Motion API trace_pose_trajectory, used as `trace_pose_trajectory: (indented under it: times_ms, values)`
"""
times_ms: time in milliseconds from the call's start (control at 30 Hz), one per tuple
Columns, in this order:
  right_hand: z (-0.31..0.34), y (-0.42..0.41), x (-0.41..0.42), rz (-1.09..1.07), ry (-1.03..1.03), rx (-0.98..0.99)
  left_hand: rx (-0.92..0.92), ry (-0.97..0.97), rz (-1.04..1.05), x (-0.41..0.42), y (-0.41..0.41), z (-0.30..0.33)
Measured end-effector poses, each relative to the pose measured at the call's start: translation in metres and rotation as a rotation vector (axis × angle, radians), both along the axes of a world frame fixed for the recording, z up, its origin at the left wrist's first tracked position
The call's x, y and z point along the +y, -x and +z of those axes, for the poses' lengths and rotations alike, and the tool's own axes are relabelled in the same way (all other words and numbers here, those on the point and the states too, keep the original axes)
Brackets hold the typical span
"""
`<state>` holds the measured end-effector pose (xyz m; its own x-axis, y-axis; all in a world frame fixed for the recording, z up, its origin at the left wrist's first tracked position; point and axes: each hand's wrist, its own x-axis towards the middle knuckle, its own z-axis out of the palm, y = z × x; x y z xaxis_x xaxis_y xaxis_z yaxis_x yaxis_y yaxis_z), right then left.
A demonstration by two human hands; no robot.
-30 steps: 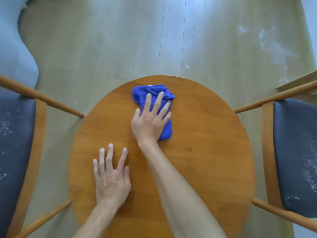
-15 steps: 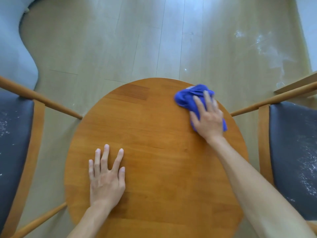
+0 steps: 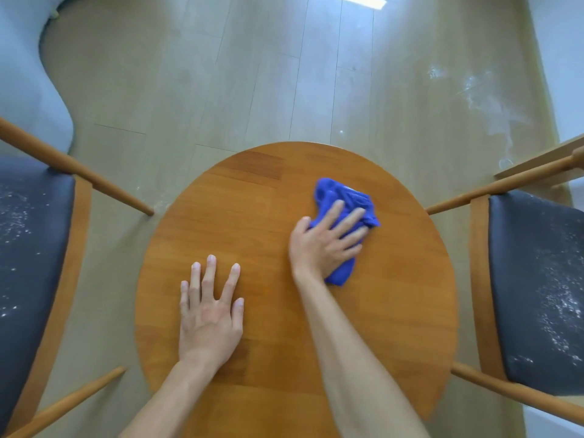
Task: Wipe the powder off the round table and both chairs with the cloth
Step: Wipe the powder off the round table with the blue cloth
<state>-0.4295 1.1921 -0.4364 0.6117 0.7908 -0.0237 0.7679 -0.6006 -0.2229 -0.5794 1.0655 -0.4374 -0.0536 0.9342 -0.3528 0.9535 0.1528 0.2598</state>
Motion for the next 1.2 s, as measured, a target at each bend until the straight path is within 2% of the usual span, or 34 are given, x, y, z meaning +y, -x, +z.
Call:
trace_pose_trajectory:
  times_ms: [100, 167, 300, 367, 467, 633, 767, 867, 933, 1100, 1200]
  values:
    - [-0.001, 0.059, -0.014, 0.423, -0.015, -0.032, 0.023, -0.013, -0.047, 0.002, 0.003, 0.005]
    - [-0.005, 0.061, -0.023, 0.740, -0.062, -0.033, 0.042, -0.023, -0.055, 0.002, 0.008, 0.005]
    - [-0.006, -0.009, -0.029, 1.357, -0.130, -0.101, 0.074, -0.044, -0.045, -0.002, 0.014, 0.004]
    - [-0.007, -0.060, -0.036, 1.435, -0.110, -0.163, 0.074, -0.046, -0.048, -0.002, 0.013, 0.003]
    - [-0.009, -0.137, -0.059, 1.174, -0.125, -0.175, 0.054, -0.046, -0.040, -0.002, 0.010, 0.001]
    - [-0.005, -0.213, -0.123, 0.455, -0.013, -0.217, 0.041, -0.040, -0.027, 0.000, 0.006, 0.004]
    - [-0.009, -0.188, -0.162, -0.037, 0.061, -0.156, -0.011, -0.048, -0.024, 0.003, 0.008, 0.009]
    - [-0.009, -0.137, -0.148, -0.328, 0.046, -0.078, -0.082, -0.039, -0.018, 0.004, 0.019, 0.010]
    - [-0.006, -0.098, -0.132, -0.343, 0.056, -0.050, -0.143, -0.044, -0.020, 0.004, 0.027, 0.012]
    - [-0.002, 0.001, -0.118, 0.002, 0.061, -0.087, -0.298, -0.077, 0.001, -0.001, 0.043, 0.019]
    - [-0.001, 0.063, -0.128, 0.194, 0.037, -0.021, -0.388, -0.115, 0.105, 0.003, 0.052, 0.022]
